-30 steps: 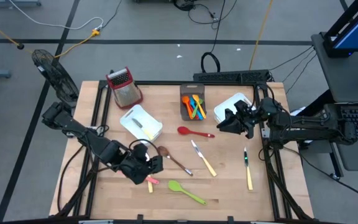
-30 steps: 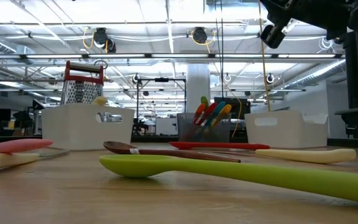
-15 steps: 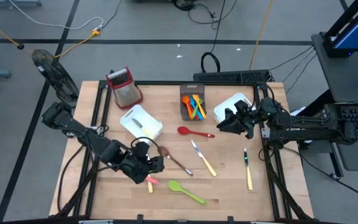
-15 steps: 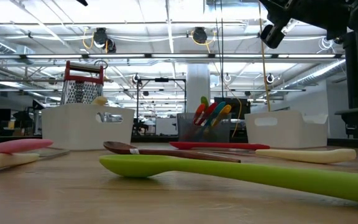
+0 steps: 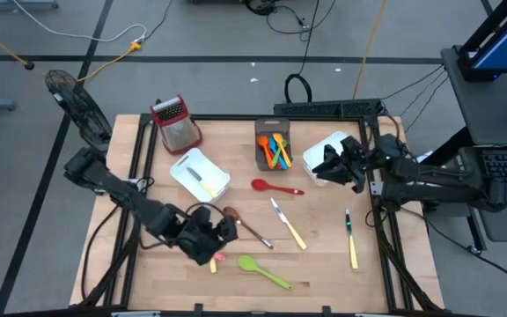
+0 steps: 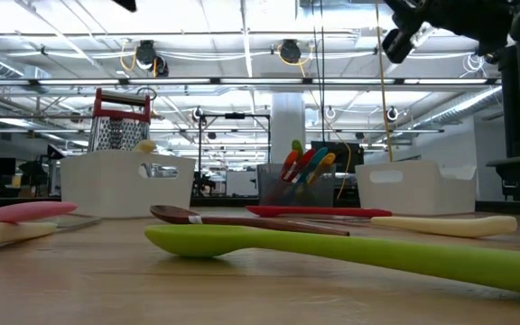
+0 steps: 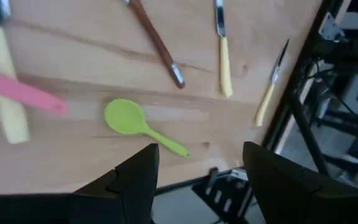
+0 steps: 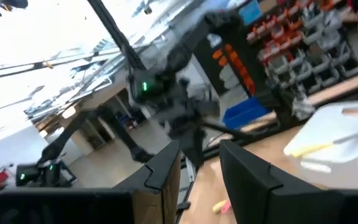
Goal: Pick & Place Kitchen Items
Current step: Put the pink spatula into the black bin
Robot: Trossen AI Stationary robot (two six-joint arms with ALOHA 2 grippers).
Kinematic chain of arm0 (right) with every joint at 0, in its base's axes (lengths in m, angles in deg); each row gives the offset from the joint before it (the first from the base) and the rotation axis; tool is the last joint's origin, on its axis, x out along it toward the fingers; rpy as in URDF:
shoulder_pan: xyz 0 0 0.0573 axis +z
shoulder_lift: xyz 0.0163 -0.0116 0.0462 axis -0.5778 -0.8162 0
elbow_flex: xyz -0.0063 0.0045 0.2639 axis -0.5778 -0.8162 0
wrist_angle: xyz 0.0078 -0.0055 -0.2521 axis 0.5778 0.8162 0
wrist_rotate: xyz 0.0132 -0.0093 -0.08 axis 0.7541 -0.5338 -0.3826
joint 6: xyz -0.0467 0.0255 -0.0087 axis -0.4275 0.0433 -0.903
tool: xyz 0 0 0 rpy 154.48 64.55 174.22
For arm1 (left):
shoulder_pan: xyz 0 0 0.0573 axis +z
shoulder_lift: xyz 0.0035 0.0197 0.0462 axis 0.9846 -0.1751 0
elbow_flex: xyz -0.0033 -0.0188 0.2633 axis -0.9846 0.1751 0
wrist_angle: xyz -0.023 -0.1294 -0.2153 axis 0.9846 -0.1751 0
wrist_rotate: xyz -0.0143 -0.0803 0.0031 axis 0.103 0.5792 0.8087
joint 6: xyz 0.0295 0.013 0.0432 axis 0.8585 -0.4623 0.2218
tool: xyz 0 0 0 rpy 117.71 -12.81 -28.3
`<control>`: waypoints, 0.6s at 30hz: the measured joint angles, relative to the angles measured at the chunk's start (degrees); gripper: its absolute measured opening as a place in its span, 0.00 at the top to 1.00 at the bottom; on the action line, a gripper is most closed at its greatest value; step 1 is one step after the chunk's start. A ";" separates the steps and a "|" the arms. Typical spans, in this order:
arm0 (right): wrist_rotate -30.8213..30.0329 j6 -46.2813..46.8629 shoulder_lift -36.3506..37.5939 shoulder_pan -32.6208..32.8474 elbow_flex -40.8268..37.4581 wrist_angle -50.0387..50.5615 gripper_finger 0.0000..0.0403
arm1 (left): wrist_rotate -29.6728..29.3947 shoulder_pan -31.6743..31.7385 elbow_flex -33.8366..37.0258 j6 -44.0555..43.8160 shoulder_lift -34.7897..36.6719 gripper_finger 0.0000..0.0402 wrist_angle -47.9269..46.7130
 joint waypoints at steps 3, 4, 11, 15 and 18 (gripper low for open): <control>1.62 -0.02 2.64 -1.70 0.00 0.64 0.74 | 0.17 -0.04 0.00 -2.71 -3.13 0.40 3.91; 2.23 -0.07 3.54 -1.99 0.00 0.65 0.74 | 0.30 -0.08 0.01 -3.30 -4.17 0.40 4.92; 2.67 -3.16 8.67 -2.47 0.00 6.42 0.74 | 0.07 -0.21 0.02 -8.03 -9.92 0.40 12.04; 0.11 -7.54 11.58 -2.43 0.00 13.56 0.74 | -0.05 -0.42 0.02 -10.37 -10.79 0.40 11.47; -3.77 -11.84 13.13 -1.89 0.00 19.05 0.74 | -0.12 -0.42 0.02 -10.61 -10.72 0.40 11.45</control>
